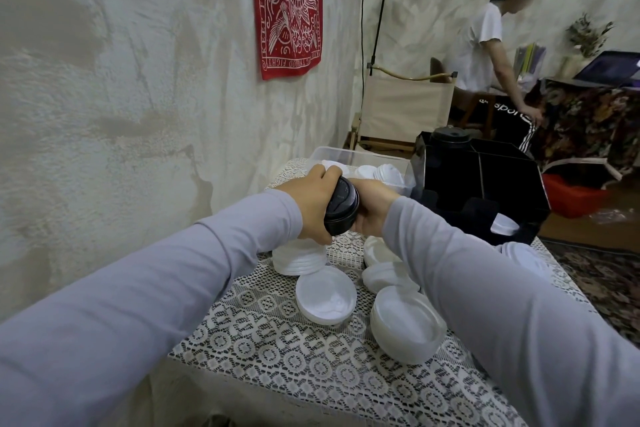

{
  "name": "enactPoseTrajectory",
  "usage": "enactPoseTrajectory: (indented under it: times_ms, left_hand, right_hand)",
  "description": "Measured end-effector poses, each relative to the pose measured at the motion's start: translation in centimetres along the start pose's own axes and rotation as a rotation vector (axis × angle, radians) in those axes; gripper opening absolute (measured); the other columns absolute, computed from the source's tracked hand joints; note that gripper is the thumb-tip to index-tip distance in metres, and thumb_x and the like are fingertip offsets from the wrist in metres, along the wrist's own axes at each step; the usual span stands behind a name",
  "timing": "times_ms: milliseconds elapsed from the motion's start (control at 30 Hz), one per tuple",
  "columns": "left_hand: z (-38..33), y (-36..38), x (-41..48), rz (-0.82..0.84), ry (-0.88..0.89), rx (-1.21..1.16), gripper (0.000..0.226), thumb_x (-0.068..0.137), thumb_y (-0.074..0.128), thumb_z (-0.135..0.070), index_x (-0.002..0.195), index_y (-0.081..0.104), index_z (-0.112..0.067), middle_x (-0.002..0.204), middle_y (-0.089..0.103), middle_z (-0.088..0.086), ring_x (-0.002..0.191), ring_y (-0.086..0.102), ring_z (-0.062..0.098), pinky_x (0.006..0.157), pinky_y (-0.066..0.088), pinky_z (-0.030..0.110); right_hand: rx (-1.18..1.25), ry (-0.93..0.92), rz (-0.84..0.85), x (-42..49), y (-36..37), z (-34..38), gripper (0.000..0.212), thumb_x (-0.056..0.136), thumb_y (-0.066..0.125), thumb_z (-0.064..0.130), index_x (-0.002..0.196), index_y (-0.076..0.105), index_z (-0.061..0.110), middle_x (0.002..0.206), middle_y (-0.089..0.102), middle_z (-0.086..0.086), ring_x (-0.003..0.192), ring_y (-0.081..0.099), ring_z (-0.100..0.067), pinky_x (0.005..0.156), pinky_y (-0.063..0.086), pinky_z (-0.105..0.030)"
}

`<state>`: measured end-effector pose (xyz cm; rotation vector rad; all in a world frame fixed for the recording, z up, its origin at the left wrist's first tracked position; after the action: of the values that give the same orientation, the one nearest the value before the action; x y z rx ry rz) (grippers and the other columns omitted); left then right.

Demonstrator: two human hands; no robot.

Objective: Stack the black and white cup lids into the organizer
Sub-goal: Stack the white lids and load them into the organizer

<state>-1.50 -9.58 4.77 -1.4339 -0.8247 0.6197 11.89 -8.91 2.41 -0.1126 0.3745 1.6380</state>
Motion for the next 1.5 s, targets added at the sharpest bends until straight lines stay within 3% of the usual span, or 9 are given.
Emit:
enactPoseTrajectory:
  times_ms: [233,333,433,500,600,733,1033,1233,1500]
  left_hand:
    - [1.1,0.2,0.0,-0.010,-0.002,-0.050,0.091,0.059,0.082,-0.028,0.131,0.027,-0.019,0.121,0.039,0.005,0.096,0.055,0.030,0.083,0.051,0.043]
    - [2.4,0.3,0.0,-0.034,-0.060,-0.110,0.096,0.058,0.083,-0.027,0.135,0.026,-0.019,0.126,0.039,0.005,0.102,0.054,0.030,0.086,0.050,0.043]
    - [4.5,0.1,-0.1,-0.083,-0.180,-0.155,0.099,0.057,0.084,-0.028,0.137,0.026,-0.019,0.130,0.040,0.007,0.104,0.054,0.031,0.088,0.049,0.043]
    - [5.5,0.2,-0.1,-0.088,-0.233,-0.147,0.100,0.057,0.085,-0.029,0.137,0.025,-0.018,0.129,0.040,0.008,0.104,0.055,0.031,0.088,0.049,0.043]
    - [6.1,0.7,0.0,-0.060,-0.269,-0.137,0.102,0.058,0.085,-0.031,0.138,0.024,-0.018,0.129,0.040,0.007,0.103,0.055,0.031,0.085,0.050,0.041]
    - [6.3,1.2,0.5,-0.041,-0.269,-0.143,0.101,0.060,0.084,-0.033,0.139,0.023,-0.019,0.129,0.040,0.007,0.104,0.054,0.031,0.084,0.049,0.040]
    - [6.4,1.3,0.9,-0.021,-0.268,-0.143,0.102,0.060,0.083,-0.033,0.140,0.021,-0.020,0.131,0.039,0.005,0.107,0.053,0.030,0.085,0.048,0.039]
    - [6.2,1.3,0.9,-0.025,-0.274,-0.154,0.104,0.060,0.083,-0.034,0.141,0.020,-0.020,0.133,0.038,0.006,0.110,0.052,0.031,0.089,0.048,0.042]
    - [5.8,0.9,0.8,-0.041,-0.259,-0.159,0.103,0.059,0.084,-0.034,0.139,0.022,-0.019,0.131,0.039,0.006,0.107,0.052,0.030,0.089,0.048,0.042]
  right_hand:
    - [-0.076,-0.004,0.025,0.1,0.7,0.3,0.020,0.096,0.049,0.019,0.091,0.063,0.007,0.080,0.069,-0.009,0.067,0.067,-0.018,0.053,0.056,-0.025]
    - [-0.671,-0.212,-0.167,0.9,0.0,1.0,0.019,0.094,0.047,0.014,0.082,0.061,0.007,0.079,0.062,-0.012,0.069,0.063,-0.028,0.051,0.049,-0.024]
    - [-1.514,-0.346,-0.300,2.6,-2.2,1.6,0.021,0.093,0.045,0.021,0.095,0.066,0.021,0.103,0.064,-0.004,0.098,0.058,-0.028,0.080,0.047,-0.030]
    - [-1.750,-0.272,-0.257,3.2,-2.9,1.1,0.031,0.094,0.046,0.026,0.123,0.056,0.026,0.128,0.056,-0.001,0.113,0.054,-0.026,0.089,0.045,-0.032]
    - [-1.898,-0.223,-0.161,4.2,-2.3,0.2,0.036,0.092,0.052,0.029,0.128,0.052,0.027,0.128,0.057,0.000,0.112,0.056,-0.024,0.090,0.048,-0.037]
    - [-2.001,-0.128,-0.077,6.0,-0.7,-1.1,0.033,0.090,0.056,0.030,0.121,0.058,0.020,0.117,0.062,-0.005,0.097,0.059,-0.026,0.077,0.050,-0.034]
    - [-2.152,-0.326,-0.113,5.8,0.3,-1.1,0.028,0.091,0.050,0.015,0.118,0.058,0.011,0.118,0.062,-0.010,0.104,0.060,-0.030,0.077,0.048,-0.036]
    - [-2.029,-0.369,-0.131,4.6,-1.0,-0.9,0.031,0.094,0.041,0.011,0.124,0.046,0.016,0.113,0.063,-0.010,0.101,0.059,-0.029,0.070,0.042,-0.033]
    - [-1.449,-0.261,-0.156,3.8,-0.6,0.1,0.036,0.097,0.032,0.009,0.124,0.055,0.011,0.128,0.056,-0.013,0.115,0.051,-0.029,0.087,0.037,-0.029]
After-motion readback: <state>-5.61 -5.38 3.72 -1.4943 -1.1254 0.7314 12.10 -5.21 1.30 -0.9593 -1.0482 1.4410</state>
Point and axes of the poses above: each hand's wrist, its own x-axis towards the middle knuckle, its own y-axis out of the palm, z = x × y, the point moved 1 cm from there along x, towards the middle knuckle
